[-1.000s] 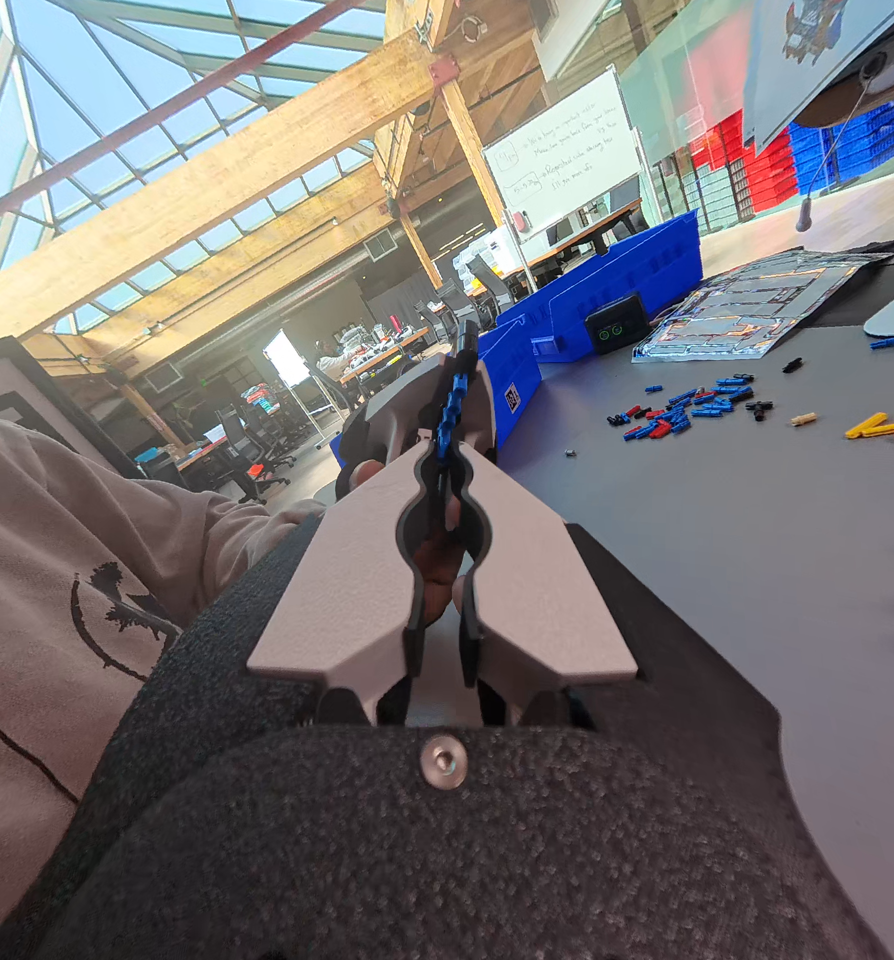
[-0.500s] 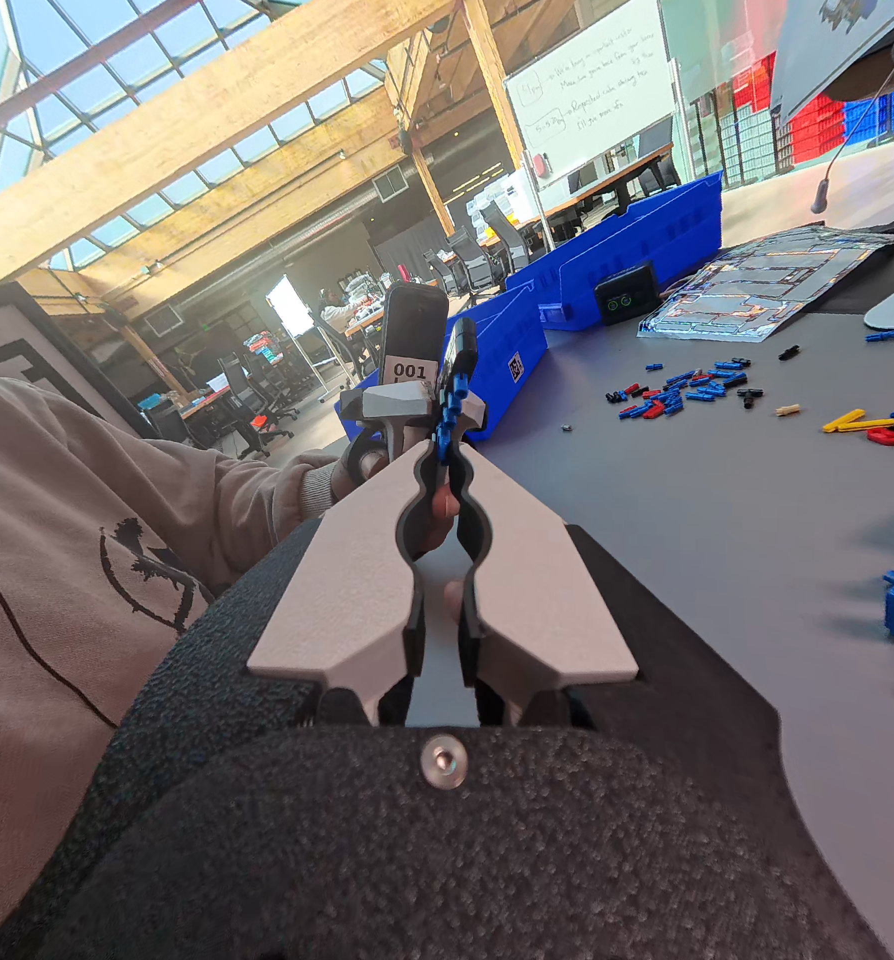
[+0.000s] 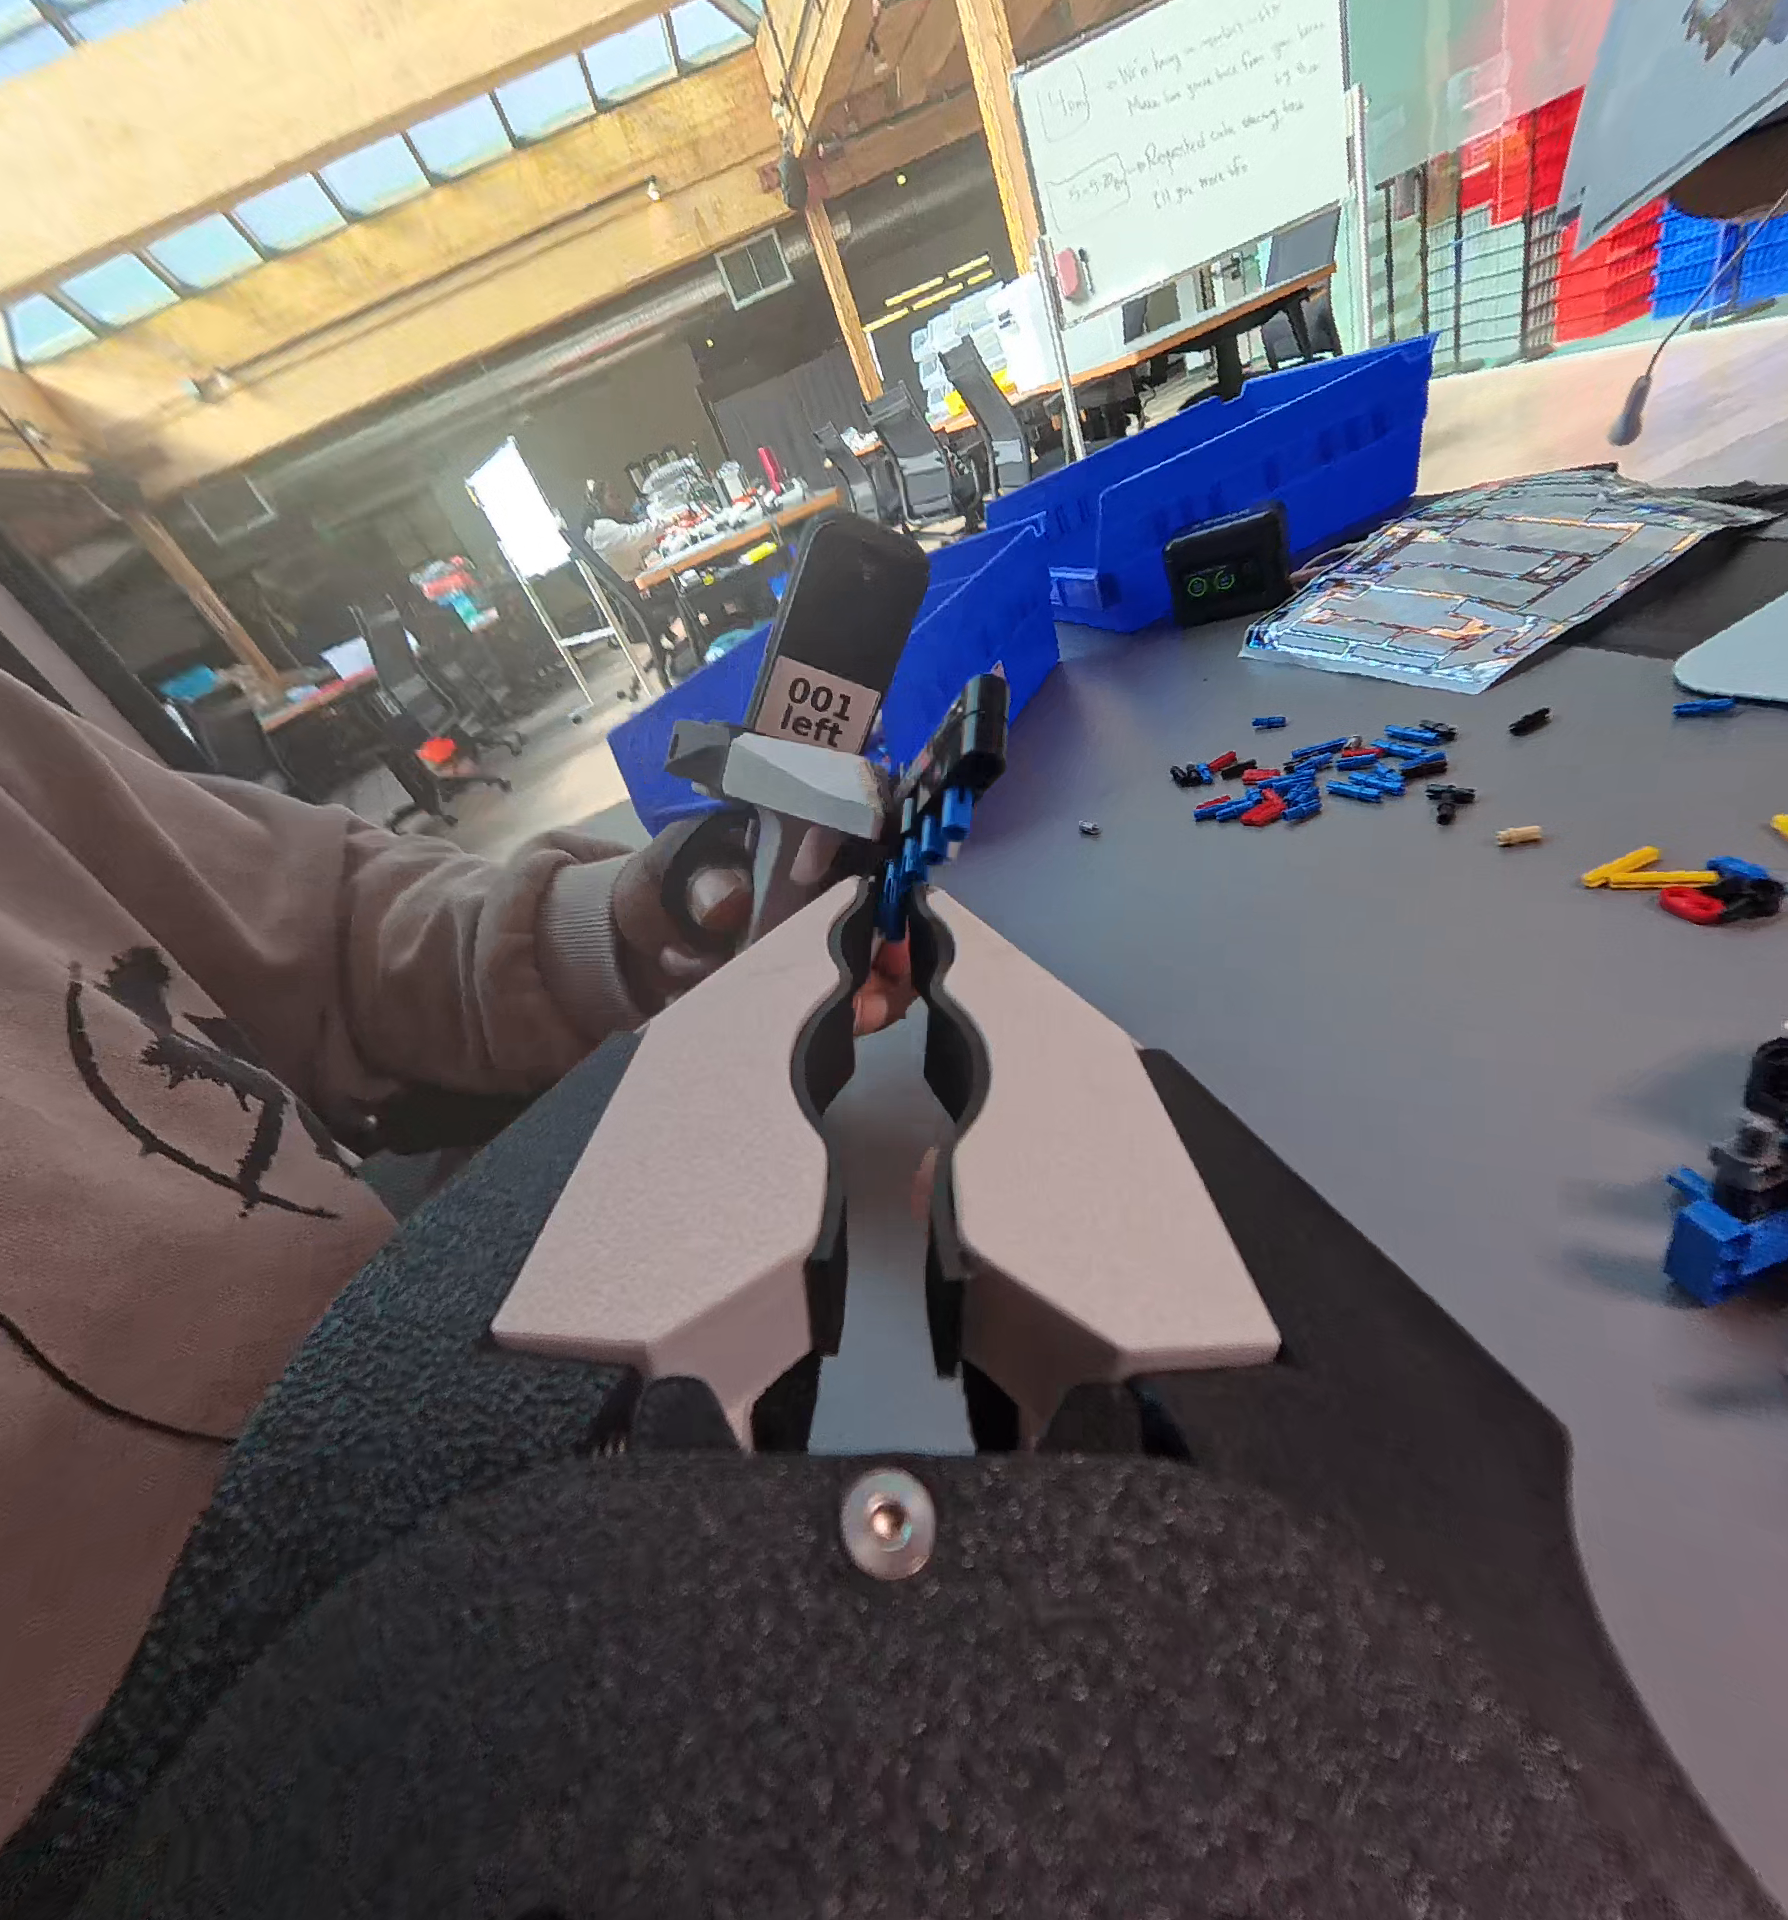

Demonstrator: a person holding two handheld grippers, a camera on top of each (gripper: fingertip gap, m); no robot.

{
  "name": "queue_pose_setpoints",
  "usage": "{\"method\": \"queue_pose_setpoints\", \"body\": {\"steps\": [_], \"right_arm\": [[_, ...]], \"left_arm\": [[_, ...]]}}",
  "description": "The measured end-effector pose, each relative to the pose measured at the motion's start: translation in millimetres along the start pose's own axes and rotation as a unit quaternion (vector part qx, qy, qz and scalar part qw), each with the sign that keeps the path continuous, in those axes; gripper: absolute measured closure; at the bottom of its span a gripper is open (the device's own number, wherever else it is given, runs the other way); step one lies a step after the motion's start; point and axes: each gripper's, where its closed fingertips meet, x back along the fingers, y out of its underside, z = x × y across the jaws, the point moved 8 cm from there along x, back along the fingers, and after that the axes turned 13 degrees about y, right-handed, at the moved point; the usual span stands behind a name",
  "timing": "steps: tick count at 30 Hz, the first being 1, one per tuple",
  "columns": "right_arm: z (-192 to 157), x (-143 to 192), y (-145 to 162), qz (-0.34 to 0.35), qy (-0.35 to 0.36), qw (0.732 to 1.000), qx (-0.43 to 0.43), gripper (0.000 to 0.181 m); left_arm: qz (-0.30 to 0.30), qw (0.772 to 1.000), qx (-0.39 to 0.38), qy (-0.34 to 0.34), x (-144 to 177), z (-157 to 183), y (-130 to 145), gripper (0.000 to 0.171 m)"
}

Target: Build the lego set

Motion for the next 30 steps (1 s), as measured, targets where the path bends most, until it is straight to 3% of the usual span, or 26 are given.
{"method": "queue_pose_setpoints", "body": {"steps": [4,6,8,11,14,15,16,19,21,23,24,30], "right_arm": [[10.2,6.4,-8.0,-0.039,0.048,0.979,0.192,0.139],[13.7,16.1,-10.8,-0.018,0.089,0.938,0.334,0.132],[12.5,21.0,-6.4,-0.008,0.109,0.876,0.469,0.132],[-1.2,17.5,8.9,-0.014,0.094,0.795,0.599,0.132],[-9.5,12.4,19.8,-0.011,0.092,0.76,0.644,0.169],[-8.5,12.3,21.2,-0.022,0.088,0.766,0.636,0.175],[-5.9,12.7,20.6,-0.034,0.083,0.792,0.603,0.177],[6.4,16.4,12.1,-0.092,0.049,0.91,0.401,0.177],[9.2,16.0,11.0,-0.128,0.012,0.951,0.28,0.177],[7.3,13.0,15.3,-0.154,-0.015,0.963,0.22,0.177],[6.7,10.6,18.7,-0.17,-0.021,0.964,0.202,0.177],[-2.9,1.9,34.0,-0.225,-0.051,0.954,0.19,0.177]], "left_arm": [[0.04,0.988,0.148,0.032,8.9,-15.5,2.2,0.166],[0.032,0.976,0.208,0.046,10.1,-19.8,10.8,0.166],[0.005,0.968,0.244,0.054,4.8,-20.3,22.2,0.166],[-0.012,0.963,0.262,0.054,-3.2,-19.2,31.3,0.166],[-0.021,0.962,0.268,0.05,-4.7,-18.6,35.7,0.159],[-0.015,0.966,0.254,0.053,-4.0,-17.2,31.9,0.149],[-0.018,0.974,0.22,0.048,-2.7,-15.5,25.9,0.137],[-0.084,0.996,-0.004,-0.012,4.8,-5.0,5.8,0.124],[-0.17,0.97,-0.16,-0.066,6.6,1.7,4.1,0.124],[-0.254,0.929,-0.252,-0.096,4.8,4.9,13.2,0.125],[-0.265,0.922,-0.267,-0.095,2.0,7.5,17.1,0.126],[-0.312,0.905,-0.282,-0.063,-5.3,13.1,32.9,0.156]]}}
